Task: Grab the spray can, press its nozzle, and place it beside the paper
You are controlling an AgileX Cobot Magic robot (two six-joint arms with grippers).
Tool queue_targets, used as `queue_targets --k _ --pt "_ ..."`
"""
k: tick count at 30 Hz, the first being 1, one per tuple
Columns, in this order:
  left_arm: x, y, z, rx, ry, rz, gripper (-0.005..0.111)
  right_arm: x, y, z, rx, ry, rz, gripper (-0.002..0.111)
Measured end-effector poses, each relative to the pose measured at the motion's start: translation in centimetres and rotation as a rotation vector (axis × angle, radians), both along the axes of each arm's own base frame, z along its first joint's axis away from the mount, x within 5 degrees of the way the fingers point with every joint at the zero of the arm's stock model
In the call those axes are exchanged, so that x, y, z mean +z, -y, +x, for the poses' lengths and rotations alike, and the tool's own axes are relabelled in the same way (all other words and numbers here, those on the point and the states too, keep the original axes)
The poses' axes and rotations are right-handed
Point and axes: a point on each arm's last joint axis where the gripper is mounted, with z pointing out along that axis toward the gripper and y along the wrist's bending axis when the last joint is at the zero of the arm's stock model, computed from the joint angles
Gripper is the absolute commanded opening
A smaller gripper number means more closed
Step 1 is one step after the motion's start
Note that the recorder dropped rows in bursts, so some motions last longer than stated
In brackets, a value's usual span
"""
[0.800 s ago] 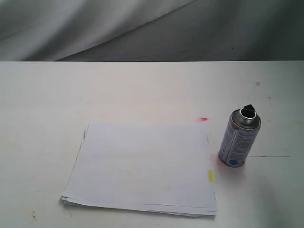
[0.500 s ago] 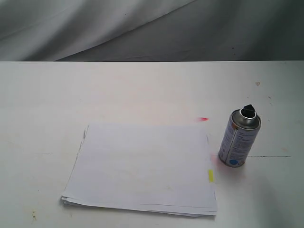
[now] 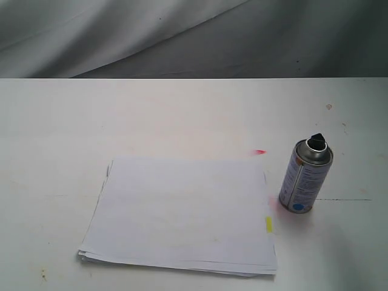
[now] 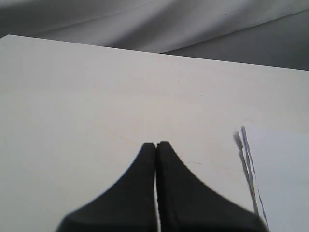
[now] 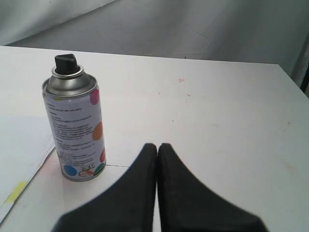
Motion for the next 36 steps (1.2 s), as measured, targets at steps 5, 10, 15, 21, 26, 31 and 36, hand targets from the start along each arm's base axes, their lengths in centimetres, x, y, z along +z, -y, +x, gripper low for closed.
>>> queue_targets --k 5,10,15,21,26,31,36 --pt "0.0 0.0 0.0 0.000 0.000 0.000 0.000 0.0 0.0 0.0 0.000 0.004 -0.001 0.000" --pt "0.0 0.0 0.0 0.000 0.000 0.000 0.000 1.4 0.1 0.2 -0.014 0.163 0.010 0.000" --pt "0.0 0.0 0.0 0.000 0.000 0.000 0.000 3.5 0.4 0.1 -0.048 0.407 -0.001 0.000" --pt "0.0 0.0 0.0 0.000 0.000 0.000 0.000 4.4 0.6 -0.1 -0.064 0.501 -0.021 0.000" --pt "0.0 0.0 0.0 0.000 0.000 0.000 0.000 5.8 0.7 -0.6 -0.091 0.661 -0.063 0.000" --pt "0.0 0.0 0.0 0.000 0.000 0.000 0.000 7.7 0.7 -1.3 -0.102 0.777 -0.090 0.000" --pt "0.0 0.0 0.0 0.000 0.000 0.000 0.000 13.1 0.0 -3.1 -0.089 0.846 -0.187 0.000"
